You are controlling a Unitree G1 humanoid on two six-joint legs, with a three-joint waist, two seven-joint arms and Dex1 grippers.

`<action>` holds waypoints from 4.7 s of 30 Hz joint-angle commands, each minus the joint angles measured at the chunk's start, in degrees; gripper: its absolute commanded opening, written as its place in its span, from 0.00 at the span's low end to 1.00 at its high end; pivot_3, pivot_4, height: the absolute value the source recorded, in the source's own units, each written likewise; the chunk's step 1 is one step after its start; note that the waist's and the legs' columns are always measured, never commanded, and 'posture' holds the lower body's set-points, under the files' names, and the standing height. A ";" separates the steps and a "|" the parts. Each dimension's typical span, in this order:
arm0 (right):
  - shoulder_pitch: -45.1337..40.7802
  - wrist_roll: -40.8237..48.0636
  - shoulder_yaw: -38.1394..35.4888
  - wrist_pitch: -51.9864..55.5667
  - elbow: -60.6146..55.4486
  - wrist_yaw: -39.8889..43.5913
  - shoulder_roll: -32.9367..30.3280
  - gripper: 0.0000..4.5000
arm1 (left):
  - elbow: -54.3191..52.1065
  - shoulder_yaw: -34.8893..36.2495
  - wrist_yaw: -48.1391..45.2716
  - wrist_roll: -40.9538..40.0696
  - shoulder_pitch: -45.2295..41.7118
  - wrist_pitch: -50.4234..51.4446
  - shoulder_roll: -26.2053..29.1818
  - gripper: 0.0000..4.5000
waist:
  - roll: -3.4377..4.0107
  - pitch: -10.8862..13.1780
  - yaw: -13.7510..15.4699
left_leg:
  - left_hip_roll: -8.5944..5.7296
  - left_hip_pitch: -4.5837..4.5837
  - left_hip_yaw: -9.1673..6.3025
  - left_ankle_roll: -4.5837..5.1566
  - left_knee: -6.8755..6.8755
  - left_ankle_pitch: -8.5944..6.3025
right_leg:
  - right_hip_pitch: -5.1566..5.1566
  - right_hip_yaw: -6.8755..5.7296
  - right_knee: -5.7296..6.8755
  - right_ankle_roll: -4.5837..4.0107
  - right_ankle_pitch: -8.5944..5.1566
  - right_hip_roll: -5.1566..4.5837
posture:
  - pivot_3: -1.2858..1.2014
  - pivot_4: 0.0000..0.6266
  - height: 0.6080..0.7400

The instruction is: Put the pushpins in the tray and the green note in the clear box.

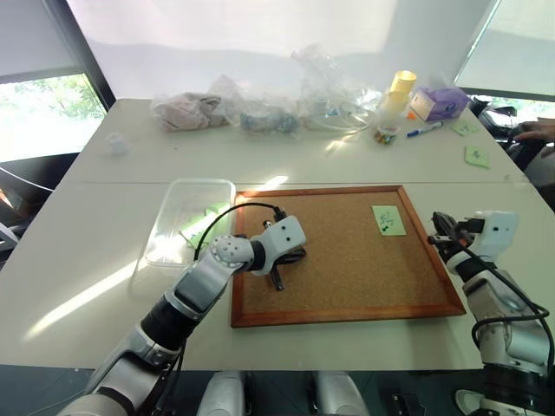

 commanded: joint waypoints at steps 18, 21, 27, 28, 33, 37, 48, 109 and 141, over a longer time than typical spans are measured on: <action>2.75 0.14 -6.48 4.46 3.22 -3.33 -3.19 0.07 | 3.41 -1.56 0.35 1.52 2.03 1.92 0.76 0.00 | 0.01 -0.02 0.04 | 0.01 -0.02 0.00 -0.01 -0.11 -0.01 | 0.06 0.03 -0.30 -0.04 0.00 -0.22 | 0.52 0.24 1.00; 2.48 -0.04 -6.47 4.36 4.04 -3.14 -3.42 0.31 | 3.40 -1.55 0.45 1.52 2.07 1.93 0.72 0.00 | 0.01 -0.02 0.04 | 0.01 -0.02 0.00 -0.01 -0.15 -0.01 | 0.07 0.03 -0.36 -0.05 0.00 -0.25 | 0.52 0.24 1.00; 2.55 -0.54 -6.64 4.11 4.27 -3.36 -3.56 0.99 | 3.32 -1.52 0.61 1.51 2.24 1.93 0.61 0.00 | 0.03 -0.03 0.05 | 0.00 -0.01 0.00 -0.02 -0.30 -0.01 | 0.07 0.04 -0.48 -0.06 0.01 -0.31 | 0.52 0.24 1.00; 2.58 -0.56 -6.69 4.14 4.28 -3.36 -3.60 0.99 | 3.30 -1.50 0.60 1.49 2.23 1.96 0.60 0.00 | 0.03 -0.03 0.05 | 0.00 -0.01 0.00 -0.02 -0.32 -0.01 | 0.07 0.04 -0.51 -0.07 0.01 -0.32 | 0.52 0.24 1.00; 2.98 -0.41 -6.90 4.22 3.91 -3.06 -3.53 0.99 | 3.24 -1.48 0.63 1.46 2.28 1.93 0.52 0.00 | 0.06 -0.05 0.05 | -0.02 0.03 0.02 -0.03 -0.53 0.00 | 0.06 0.04 -0.61 -0.10 0.03 -0.39 | 0.52 0.24 1.00; 3.24 -0.17 -6.31 2.99 2.03 -1.55 -3.51 0.99 | 3.28 -1.46 0.65 1.46 2.28 1.89 0.47 0.00 | 0.08 -0.06 0.13 | -0.02 0.04 0.03 -0.05 -0.64 0.00 | 0.04 0.04 -0.66 -0.10 0.03 -0.39 | 0.52 0.24 1.00; 1.72 2.26 4.70 6.53 -7.41 7.65 -3.68 0.99 | 4.30 -1.83 0.15 1.86 1.78 0.28 0.70 0.00 | 0.13 -0.10 0.29 | -0.02 0.03 0.03 -0.04 -0.65 0.00 | 0.04 0.01 -0.69 -0.10 0.03 -0.41 | 0.52 0.24 1.00; -1.87 -1.05 7.24 2.00 -5.94 7.64 -1.92 0.01 | -6.92 23.14 -5.85 -29.87 0.68 13.81 -5.16 0.00 | 0.17 0.05 0.24 | -0.18 -0.89 0.23 -0.29 -0.79 0.18 | -1.00 -0.84 -0.51 -0.08 0.05 -1.20 | 0.52 0.24 1.00; 5.38 2.52 7.79 11.40 -31.20 5.34 -4.59 0.00 | 30.59 36.59 15.42 -44.22 -21.65 18.76 -34.84 0.90 | -0.49 0.45 0.59 | -0.95 -1.07 -0.19 0.14 -0.61 0.40 | -0.67 -1.44 -0.68 0.60 0.33 -1.13 | 0.52 0.24 1.00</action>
